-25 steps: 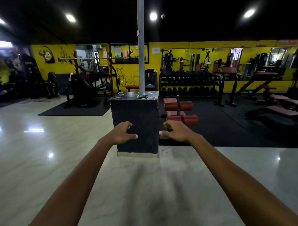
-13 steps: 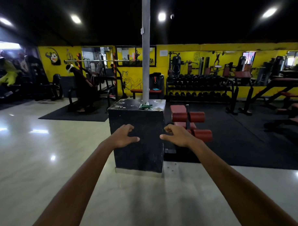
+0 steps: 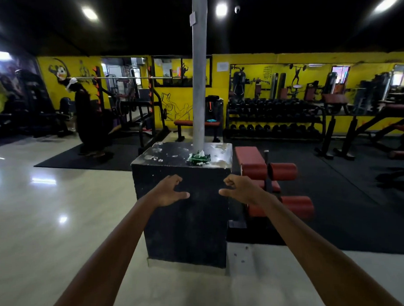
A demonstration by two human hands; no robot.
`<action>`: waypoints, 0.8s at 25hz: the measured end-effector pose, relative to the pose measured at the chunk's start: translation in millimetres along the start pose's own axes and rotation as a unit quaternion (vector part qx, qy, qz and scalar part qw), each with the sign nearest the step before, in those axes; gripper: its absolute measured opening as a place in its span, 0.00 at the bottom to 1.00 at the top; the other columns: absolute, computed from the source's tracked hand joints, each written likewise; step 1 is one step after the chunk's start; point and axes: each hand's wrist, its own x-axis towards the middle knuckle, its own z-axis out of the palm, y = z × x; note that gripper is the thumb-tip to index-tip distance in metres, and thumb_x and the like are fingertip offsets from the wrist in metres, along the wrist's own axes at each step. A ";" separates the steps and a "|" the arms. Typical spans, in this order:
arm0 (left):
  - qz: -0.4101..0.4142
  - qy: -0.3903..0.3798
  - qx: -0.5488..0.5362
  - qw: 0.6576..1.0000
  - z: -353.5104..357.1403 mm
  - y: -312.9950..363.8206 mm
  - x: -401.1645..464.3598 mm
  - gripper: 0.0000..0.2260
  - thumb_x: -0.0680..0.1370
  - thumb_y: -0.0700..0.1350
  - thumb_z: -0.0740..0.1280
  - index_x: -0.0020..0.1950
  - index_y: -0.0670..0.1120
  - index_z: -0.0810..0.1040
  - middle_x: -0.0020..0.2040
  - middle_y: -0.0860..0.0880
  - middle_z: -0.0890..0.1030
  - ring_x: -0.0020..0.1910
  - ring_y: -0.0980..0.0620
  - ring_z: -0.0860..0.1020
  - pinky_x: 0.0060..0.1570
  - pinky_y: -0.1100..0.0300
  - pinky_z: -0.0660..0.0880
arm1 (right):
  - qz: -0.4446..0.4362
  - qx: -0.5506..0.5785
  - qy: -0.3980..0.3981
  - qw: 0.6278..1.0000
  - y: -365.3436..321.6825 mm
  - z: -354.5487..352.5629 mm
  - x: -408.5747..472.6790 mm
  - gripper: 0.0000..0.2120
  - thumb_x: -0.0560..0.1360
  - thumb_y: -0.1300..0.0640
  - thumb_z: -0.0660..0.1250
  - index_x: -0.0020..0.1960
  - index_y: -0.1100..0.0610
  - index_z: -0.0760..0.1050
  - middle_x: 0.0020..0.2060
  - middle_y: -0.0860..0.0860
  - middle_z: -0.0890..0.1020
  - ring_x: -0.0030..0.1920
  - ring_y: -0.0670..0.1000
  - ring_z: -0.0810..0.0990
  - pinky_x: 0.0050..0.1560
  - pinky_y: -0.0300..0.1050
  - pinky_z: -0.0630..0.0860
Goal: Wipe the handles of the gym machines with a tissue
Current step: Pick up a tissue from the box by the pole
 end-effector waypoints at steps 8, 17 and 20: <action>0.013 -0.026 0.027 0.999 -5.1 -43.4 207.5 0.30 0.74 0.51 0.72 0.71 0.43 0.66 0.66 0.45 0.71 0.65 0.48 0.71 0.56 0.62 0.67 | 0.008 -0.005 -0.013 1.000 46.2 6.2 201.5 0.24 0.74 0.48 0.69 0.64 0.60 0.70 0.59 0.56 0.76 0.58 0.53 0.76 0.62 0.48 0.73; 0.020 -0.034 0.050 0.998 21.5 -94.5 407.6 0.21 0.75 0.49 0.71 0.64 0.44 0.71 0.59 0.47 0.72 0.61 0.48 0.71 0.56 0.58 0.68 | -0.010 -0.032 -0.028 0.999 125.2 18.6 400.0 0.15 0.75 0.53 0.67 0.57 0.60 0.73 0.48 0.53 0.78 0.48 0.49 0.75 0.47 0.38 0.70; 0.002 -0.036 0.034 0.999 34.2 -108.0 457.4 0.26 0.75 0.49 0.71 0.69 0.42 0.68 0.65 0.44 0.70 0.64 0.46 0.70 0.61 0.55 0.69 | -0.003 -0.033 -0.025 0.999 142.8 26.5 453.2 0.06 0.75 0.56 0.67 0.49 0.58 0.74 0.42 0.50 0.76 0.44 0.49 0.75 0.46 0.41 0.72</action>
